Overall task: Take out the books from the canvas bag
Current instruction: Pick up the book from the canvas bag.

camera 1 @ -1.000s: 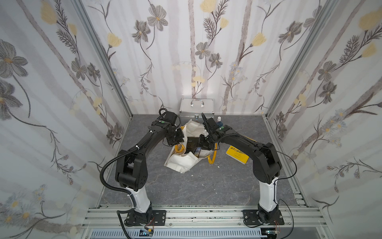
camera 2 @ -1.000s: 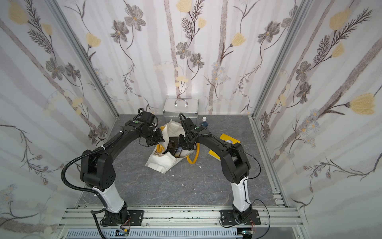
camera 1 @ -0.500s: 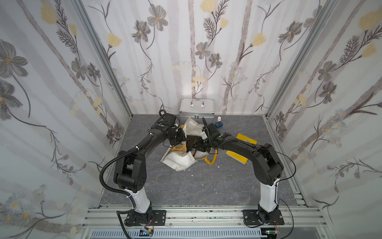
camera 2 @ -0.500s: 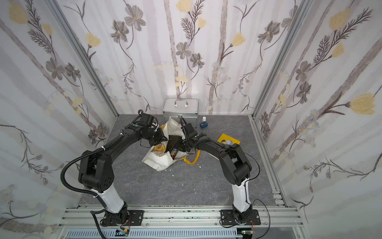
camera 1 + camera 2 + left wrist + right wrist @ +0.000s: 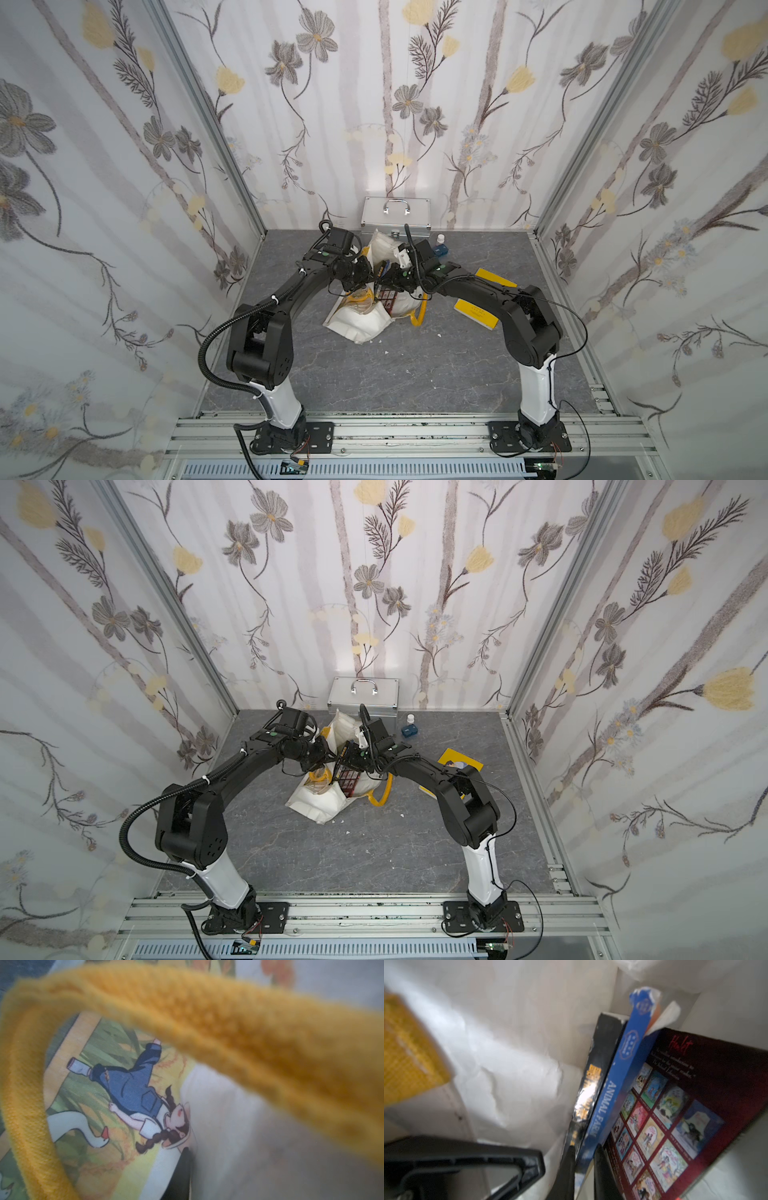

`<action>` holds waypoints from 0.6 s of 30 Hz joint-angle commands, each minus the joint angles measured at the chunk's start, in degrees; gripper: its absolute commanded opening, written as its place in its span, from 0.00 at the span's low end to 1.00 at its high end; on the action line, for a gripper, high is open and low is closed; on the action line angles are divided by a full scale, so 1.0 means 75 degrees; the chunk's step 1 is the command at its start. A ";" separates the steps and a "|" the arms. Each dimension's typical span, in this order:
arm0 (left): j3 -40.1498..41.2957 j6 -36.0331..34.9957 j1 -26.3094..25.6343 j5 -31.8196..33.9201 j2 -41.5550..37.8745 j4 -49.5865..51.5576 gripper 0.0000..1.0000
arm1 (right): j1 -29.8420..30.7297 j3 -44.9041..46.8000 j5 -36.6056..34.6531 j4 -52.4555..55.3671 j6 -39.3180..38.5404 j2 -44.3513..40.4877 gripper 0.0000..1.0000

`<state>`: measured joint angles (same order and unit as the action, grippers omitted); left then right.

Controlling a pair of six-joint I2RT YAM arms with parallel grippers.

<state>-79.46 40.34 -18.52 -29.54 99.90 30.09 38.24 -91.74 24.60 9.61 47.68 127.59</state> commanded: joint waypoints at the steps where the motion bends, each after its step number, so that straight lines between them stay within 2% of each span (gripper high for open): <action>1: 0.0166 0.0487 -0.0001 -0.0460 -0.0018 -0.0515 0.16 | 0.0011 -0.0518 -0.0345 0.0728 -0.0275 0.0365 0.22; 4: 0.0222 0.0610 0.0001 -0.0481 -0.0014 -0.0677 0.16 | 0.0005 -0.0878 -0.0595 0.1283 -0.0385 0.0595 0.21; 7: 0.0217 0.0659 0.0018 -0.0457 0.0004 -0.0697 0.16 | -0.0136 -0.0346 0.0060 0.0617 -0.0101 0.0517 0.10; 10: 0.0168 0.0727 0.0032 -0.0463 0.0082 -0.0696 0.16 | -0.0153 -0.0037 0.0088 0.0244 -0.0081 0.0283 0.03; 14: -0.0015 0.0756 0.0072 -0.0204 0.0114 -0.0323 0.16 | -0.0152 0.0078 0.0071 0.0268 -0.0487 -0.0276 0.01; 18: 0.0014 0.1005 0.0319 -0.0190 0.0168 -0.0242 0.12 | -0.0195 0.0139 -0.0214 0.0651 -0.1005 -0.1159 0.01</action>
<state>-79.09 45.91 -16.99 -31.48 100.68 27.40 37.01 -90.70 23.38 15.92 43.77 122.39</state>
